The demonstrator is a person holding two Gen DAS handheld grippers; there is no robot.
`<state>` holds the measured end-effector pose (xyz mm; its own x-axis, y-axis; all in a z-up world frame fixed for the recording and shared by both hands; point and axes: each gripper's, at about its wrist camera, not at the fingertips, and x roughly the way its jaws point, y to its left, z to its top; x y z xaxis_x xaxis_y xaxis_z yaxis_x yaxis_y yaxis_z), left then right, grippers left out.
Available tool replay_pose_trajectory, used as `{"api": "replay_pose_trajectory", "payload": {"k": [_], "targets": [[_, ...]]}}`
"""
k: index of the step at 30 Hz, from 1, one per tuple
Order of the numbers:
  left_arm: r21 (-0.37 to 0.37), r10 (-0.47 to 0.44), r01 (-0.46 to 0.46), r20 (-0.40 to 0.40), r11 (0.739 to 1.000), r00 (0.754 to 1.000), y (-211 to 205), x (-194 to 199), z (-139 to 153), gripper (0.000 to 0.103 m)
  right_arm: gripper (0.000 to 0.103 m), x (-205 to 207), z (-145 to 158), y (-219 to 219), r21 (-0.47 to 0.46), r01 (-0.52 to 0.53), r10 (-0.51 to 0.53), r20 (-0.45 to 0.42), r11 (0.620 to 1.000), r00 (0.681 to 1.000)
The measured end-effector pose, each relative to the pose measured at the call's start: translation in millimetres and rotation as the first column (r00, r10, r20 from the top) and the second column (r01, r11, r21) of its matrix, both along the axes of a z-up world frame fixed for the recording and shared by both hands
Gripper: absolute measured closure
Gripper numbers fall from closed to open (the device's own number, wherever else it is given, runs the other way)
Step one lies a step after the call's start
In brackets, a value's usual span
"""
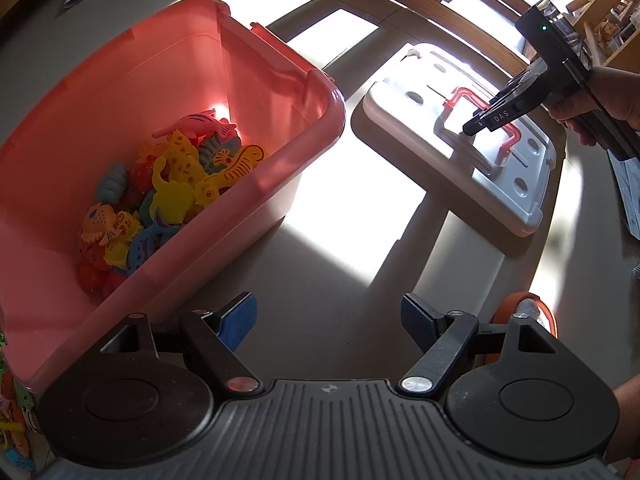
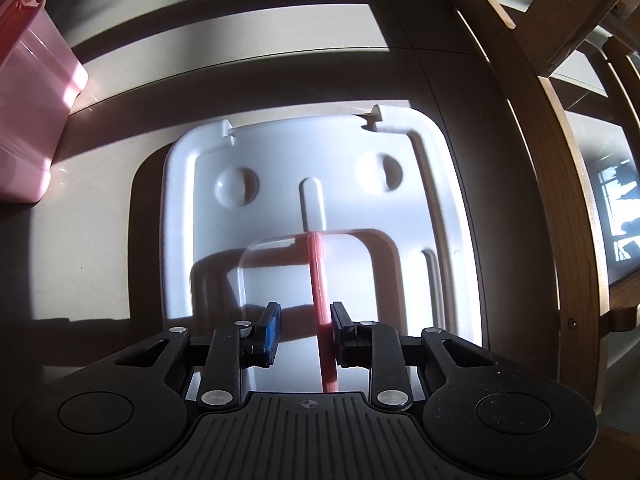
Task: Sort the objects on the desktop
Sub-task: 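Close the right gripper on the red lid handle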
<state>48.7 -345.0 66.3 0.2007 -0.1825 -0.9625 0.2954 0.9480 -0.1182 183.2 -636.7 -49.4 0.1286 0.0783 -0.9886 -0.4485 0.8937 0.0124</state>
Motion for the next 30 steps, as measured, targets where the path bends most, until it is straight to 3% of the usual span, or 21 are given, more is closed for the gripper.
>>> {"api": "replay_pose_trajectory", "payload": {"k": [5, 9, 21, 30], "targets": [[0.006, 0.0, 0.0, -0.001, 1.0, 1.0, 2, -1, 0, 0.022, 0.08, -4, 5, 3, -0.014, 0.003, -0.003, 0.028, 1.0, 1.0], [0.006, 0.009, -0.009, 0.001, 1.0, 1.0, 4, 0, 1, 0.022, 0.096, -3, 8, -1, -0.03, 0.024, -0.023, 0.034, 0.999, 0.999], [0.007, 0.013, -0.013, 0.007, 1.0, 1.0, 1, 5, 2, 0.022, 0.098, -3, 6, 1, -0.034, -0.014, 0.016, 0.033, 0.999, 0.999], [-0.003, 0.007, -0.007, 0.031, 1.0, 1.0, -3, 6, 9, 0.022, 0.098, -10, 35, -3, -0.019, -0.04, 0.042, 0.088, 0.999, 0.995]]}}
